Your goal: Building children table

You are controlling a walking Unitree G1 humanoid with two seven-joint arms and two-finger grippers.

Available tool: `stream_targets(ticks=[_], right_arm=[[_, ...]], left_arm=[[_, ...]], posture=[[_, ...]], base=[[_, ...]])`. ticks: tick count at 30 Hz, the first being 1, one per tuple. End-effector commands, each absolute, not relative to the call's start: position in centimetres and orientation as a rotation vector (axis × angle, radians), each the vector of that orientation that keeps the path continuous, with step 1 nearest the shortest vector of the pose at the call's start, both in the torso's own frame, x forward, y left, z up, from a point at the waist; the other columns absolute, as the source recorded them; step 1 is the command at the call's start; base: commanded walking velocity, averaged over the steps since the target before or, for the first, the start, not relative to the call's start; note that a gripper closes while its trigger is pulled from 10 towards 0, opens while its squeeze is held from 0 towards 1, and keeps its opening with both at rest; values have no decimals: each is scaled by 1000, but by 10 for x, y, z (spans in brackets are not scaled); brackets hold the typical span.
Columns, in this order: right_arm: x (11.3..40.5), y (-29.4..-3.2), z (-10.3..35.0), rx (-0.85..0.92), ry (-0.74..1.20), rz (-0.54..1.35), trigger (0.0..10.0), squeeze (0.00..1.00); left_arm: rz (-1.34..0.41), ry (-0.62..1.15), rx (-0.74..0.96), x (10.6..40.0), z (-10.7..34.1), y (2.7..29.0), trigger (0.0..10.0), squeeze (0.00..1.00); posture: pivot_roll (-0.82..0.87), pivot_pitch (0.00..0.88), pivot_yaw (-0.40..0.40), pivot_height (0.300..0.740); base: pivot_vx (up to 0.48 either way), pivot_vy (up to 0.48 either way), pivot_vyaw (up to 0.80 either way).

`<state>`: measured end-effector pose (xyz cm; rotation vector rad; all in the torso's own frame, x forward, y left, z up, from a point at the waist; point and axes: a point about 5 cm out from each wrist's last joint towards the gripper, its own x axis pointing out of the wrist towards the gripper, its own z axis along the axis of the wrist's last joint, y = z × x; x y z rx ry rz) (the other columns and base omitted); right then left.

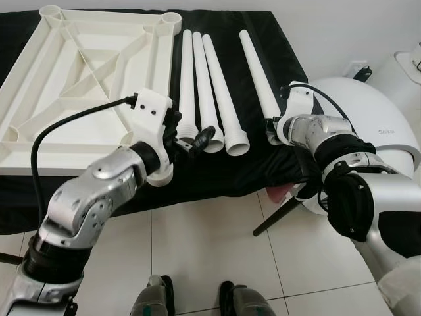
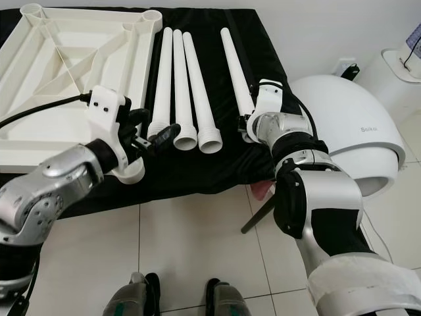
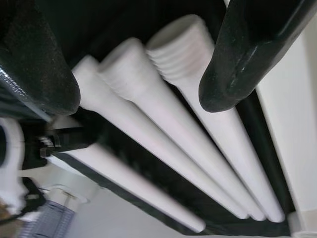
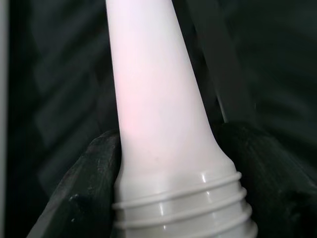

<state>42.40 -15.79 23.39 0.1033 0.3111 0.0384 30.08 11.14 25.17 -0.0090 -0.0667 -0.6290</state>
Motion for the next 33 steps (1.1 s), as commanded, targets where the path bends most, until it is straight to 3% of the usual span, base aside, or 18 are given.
stream_targets(ticks=[1, 15, 21, 27, 33], right_arm=[[425, -160, 240, 122, 243, 57, 10000, 0], [423, -177, 262, 309, -20, 217, 10000, 0], [417, -165, 258, 300, -92, 362, 10000, 0], [405, -149, 259, 304, -205, 554, 10000, 0], [394, -138, 259, 288, -270, 656, 10000, 0]], left_arm=[[-707, -91, -23, 302, 256, 112, 10000, 0], [-679, -158, -195, 333, 292, 136, 10000, 0], [-773, -126, -262, 342, 297, 125, 10000, 0], [-994, -125, -441, 348, 323, 95, 10000, 0], [-1082, -114, -566, 351, 338, 88, 10000, 0]], posture=[[9, 203, -42, 740], [9, 181, -28, 740], [8, 170, -26, 740], [4, 152, -18, 740], [4, 140, -11, 740]], base=[[0, 0, 0], [0, 0, 0], [0, 0, 0], [0, 0, 0], [0, 0, 0]])
